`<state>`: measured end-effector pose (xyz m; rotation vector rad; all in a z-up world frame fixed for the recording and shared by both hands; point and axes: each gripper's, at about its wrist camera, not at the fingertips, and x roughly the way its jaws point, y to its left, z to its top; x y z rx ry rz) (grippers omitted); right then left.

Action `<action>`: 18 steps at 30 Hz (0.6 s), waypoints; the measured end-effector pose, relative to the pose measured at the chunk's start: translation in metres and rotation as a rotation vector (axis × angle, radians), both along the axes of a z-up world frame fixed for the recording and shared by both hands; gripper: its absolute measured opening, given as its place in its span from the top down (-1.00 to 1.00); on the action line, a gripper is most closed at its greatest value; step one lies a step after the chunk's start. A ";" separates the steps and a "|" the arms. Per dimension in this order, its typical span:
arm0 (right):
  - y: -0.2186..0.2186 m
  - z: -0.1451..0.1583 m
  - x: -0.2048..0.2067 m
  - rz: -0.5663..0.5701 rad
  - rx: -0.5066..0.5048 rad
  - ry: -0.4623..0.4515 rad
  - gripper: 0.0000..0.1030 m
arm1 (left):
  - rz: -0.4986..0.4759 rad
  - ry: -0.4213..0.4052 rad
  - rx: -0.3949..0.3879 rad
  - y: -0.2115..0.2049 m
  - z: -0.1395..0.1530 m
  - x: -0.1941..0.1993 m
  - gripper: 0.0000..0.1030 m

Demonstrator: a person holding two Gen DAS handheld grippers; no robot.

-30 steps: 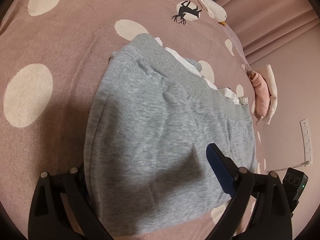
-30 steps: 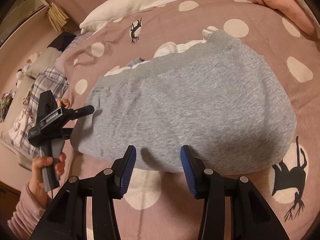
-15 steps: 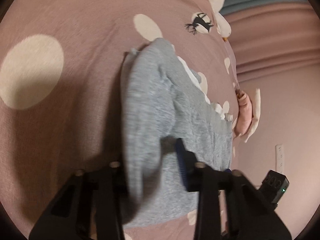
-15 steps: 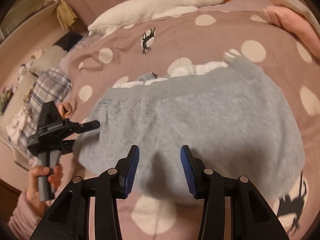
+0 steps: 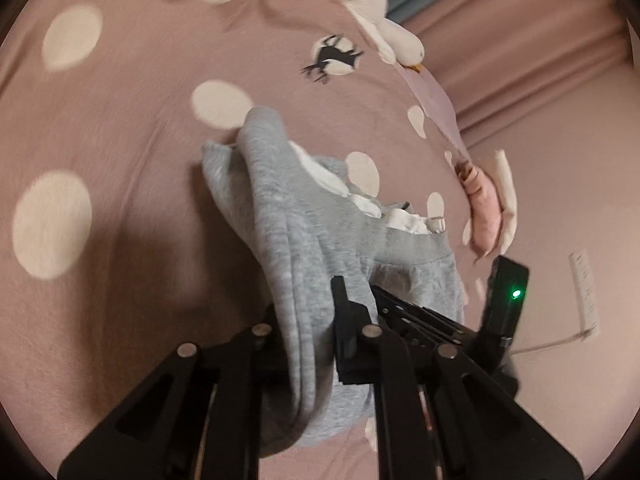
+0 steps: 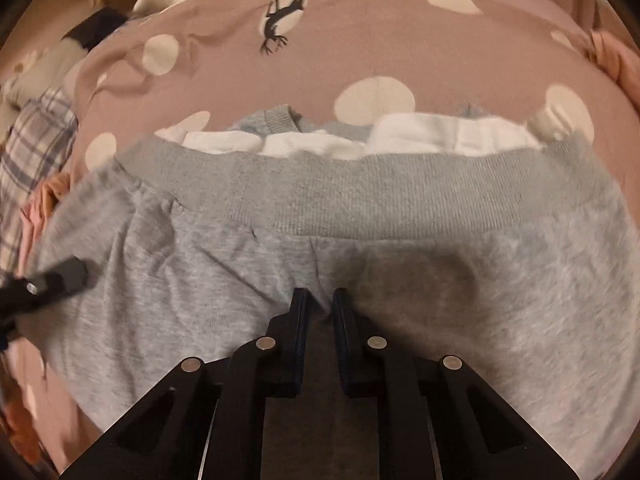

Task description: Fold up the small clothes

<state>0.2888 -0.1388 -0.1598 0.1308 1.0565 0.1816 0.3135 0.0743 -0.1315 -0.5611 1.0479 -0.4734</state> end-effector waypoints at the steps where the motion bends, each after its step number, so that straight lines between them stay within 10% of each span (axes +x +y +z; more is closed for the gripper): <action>1: -0.004 0.004 -0.002 -0.001 0.034 0.009 0.71 | -0.009 -0.006 0.016 -0.006 0.006 0.000 0.77; 11: -0.124 -0.003 -0.055 -0.190 0.892 -0.003 0.52 | -0.137 -0.080 0.129 -0.096 0.040 -0.003 0.77; 18: -0.172 -0.018 -0.071 -0.283 1.175 -0.007 -0.21 | -0.320 -0.100 0.216 -0.183 0.038 -0.017 0.49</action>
